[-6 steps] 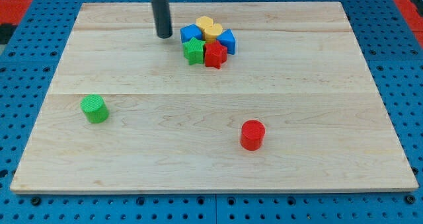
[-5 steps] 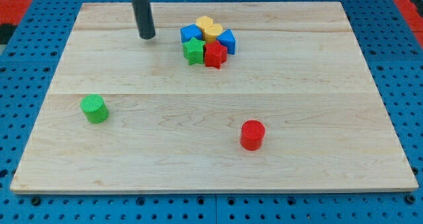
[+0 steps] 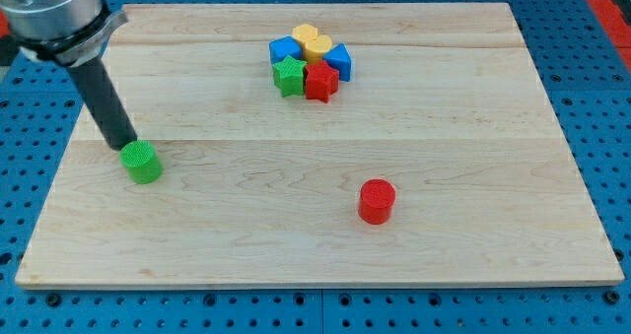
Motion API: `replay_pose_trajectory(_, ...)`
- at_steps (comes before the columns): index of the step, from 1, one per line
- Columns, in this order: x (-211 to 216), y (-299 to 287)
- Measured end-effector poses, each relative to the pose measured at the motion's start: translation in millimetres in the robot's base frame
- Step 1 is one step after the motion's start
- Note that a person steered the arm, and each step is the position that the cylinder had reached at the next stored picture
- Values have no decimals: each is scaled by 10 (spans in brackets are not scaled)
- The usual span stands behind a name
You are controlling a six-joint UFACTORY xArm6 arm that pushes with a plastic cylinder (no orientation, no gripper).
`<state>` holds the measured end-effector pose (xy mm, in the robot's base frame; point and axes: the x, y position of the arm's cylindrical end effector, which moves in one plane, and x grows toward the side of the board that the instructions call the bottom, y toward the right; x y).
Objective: Nudge the green circle a bit up
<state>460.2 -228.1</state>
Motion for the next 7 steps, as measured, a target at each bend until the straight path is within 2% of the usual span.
replay_pose_trajectory(1, 304, -132)
replay_pose_trajectory(2, 433, -75)
replay_pose_trajectory(3, 433, 211)
replay_pose_trajectory(7, 422, 379)
